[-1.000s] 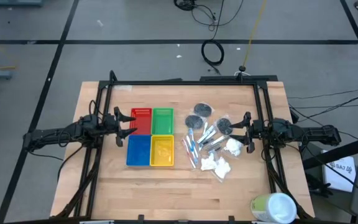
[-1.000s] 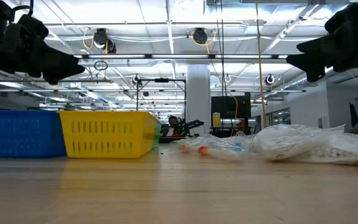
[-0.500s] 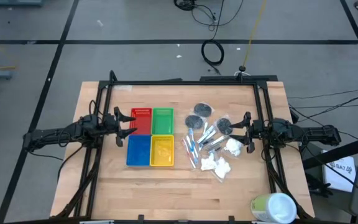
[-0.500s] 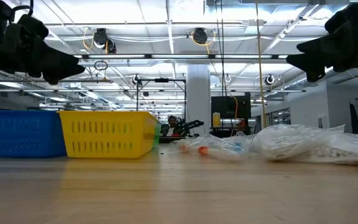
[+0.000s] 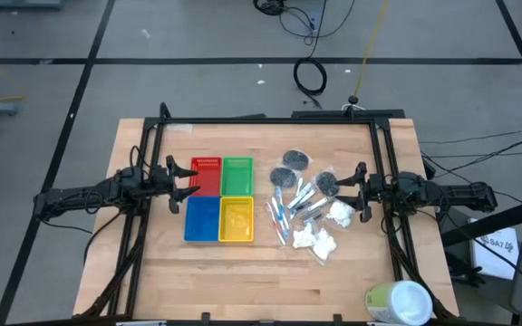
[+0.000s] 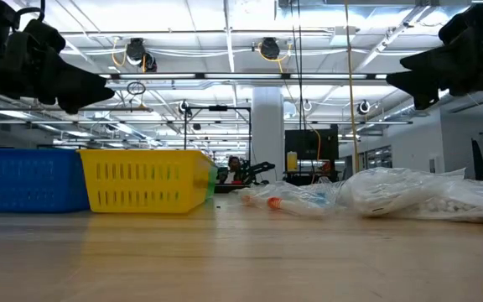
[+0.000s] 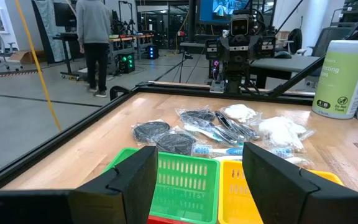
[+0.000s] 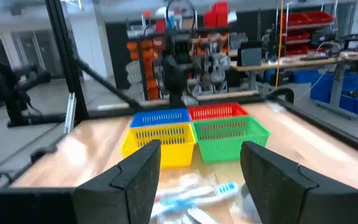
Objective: Pick & Place Travel size toiletries
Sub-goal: Put the white cotton pack into the red bin
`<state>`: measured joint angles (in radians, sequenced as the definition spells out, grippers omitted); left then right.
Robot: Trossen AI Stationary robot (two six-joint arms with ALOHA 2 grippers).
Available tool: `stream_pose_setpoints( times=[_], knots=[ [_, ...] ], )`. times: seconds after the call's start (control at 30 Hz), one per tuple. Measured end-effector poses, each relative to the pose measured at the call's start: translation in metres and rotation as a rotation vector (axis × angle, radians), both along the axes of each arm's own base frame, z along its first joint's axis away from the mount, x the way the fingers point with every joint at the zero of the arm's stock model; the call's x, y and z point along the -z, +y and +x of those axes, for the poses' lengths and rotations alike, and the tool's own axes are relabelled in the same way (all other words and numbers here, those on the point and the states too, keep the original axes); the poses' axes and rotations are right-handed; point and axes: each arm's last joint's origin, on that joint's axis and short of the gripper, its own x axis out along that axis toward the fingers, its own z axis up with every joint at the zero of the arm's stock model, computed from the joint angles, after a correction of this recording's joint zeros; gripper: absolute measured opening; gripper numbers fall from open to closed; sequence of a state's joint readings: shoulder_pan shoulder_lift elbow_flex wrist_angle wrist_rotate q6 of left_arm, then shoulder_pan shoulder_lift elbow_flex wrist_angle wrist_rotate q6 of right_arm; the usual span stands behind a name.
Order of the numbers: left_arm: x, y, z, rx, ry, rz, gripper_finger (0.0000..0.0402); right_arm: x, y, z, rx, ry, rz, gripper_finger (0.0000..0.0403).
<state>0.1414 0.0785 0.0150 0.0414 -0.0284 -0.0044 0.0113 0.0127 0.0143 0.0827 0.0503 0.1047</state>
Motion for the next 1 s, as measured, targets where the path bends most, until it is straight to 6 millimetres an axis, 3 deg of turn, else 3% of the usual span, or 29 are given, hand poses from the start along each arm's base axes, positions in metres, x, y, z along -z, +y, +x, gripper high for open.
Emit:
stream_pose_setpoints(
  times=[0.23,0.5,0.77,1.0],
  knots=[
    [0.000,0.000,0.000,0.000,0.000,0.000,0.0232,-0.022,0.000,-0.004,-0.053,-0.240,0.280,0.0210],
    [0.000,0.000,0.000,0.000,0.000,0.000,0.0232,-0.037,0.000,-0.010,-0.041,-0.410,0.143,0.0210],
    [0.000,0.000,0.000,0.000,0.000,0.000,0.0232,-0.039,0.000,-0.011,-0.060,-0.431,0.197,0.0210],
    [0.000,0.000,0.000,0.000,0.000,0.000,0.0232,-0.039,-0.002,-0.011,0.021,-0.429,0.132,0.0210]
  ],
)
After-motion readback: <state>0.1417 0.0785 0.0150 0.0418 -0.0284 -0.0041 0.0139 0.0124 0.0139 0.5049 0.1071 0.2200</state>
